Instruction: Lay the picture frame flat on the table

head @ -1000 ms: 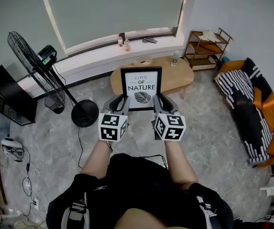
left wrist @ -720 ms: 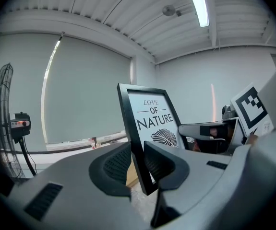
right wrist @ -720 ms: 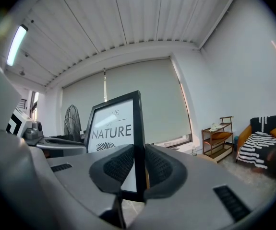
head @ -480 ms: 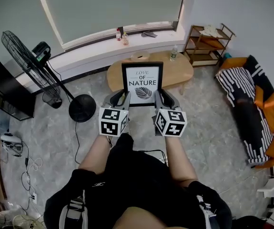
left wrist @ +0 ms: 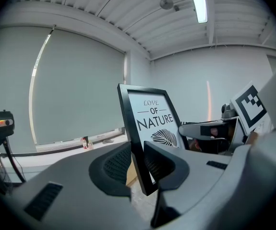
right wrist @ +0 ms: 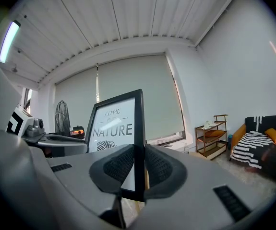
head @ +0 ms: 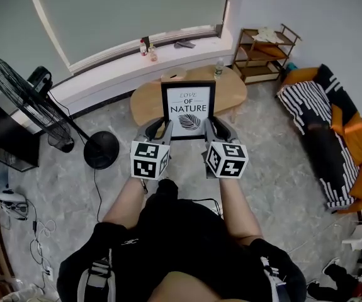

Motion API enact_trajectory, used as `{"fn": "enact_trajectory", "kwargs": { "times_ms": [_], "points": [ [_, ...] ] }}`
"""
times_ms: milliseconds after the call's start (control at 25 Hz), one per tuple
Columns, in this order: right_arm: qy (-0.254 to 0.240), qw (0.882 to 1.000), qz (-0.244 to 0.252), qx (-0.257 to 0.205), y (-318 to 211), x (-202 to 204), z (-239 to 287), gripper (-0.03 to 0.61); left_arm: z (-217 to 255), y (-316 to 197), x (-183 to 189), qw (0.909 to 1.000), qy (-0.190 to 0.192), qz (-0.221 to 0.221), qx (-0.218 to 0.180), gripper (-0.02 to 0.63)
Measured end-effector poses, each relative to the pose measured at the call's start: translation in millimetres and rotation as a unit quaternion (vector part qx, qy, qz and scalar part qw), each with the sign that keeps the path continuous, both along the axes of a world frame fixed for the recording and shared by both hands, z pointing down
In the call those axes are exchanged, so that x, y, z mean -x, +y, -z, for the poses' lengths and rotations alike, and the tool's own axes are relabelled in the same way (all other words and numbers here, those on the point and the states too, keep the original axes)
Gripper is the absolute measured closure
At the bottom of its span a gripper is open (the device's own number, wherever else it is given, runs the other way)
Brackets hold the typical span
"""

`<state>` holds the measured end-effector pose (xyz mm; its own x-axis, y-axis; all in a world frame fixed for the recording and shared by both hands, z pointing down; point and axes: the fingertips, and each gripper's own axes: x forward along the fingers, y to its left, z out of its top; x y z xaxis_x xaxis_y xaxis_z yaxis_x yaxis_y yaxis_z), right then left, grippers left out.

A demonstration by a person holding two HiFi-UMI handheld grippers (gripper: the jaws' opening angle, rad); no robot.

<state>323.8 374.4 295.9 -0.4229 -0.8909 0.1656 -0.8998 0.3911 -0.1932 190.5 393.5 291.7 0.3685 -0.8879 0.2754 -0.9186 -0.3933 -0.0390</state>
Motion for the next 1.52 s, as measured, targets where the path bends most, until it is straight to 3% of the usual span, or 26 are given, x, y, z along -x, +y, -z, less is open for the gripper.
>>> {"fn": "enact_trajectory", "kwargs": {
  "times_ms": [400,1120,1520],
  "points": [
    [0.007,1.000,0.007,0.014,-98,30,-11,0.491,-12,-98,30,0.9998,0.011,0.009,0.013,0.517],
    [0.037,0.999,0.024,0.032,-382,222,-2,0.491,-8,-379,222,0.9982,0.045,0.022,0.032,0.517],
    [0.048,0.996,0.039,0.062,-461,291,-28,0.491,-33,-454,290,0.9963,0.054,0.034,0.057,0.518]
  ]
}}
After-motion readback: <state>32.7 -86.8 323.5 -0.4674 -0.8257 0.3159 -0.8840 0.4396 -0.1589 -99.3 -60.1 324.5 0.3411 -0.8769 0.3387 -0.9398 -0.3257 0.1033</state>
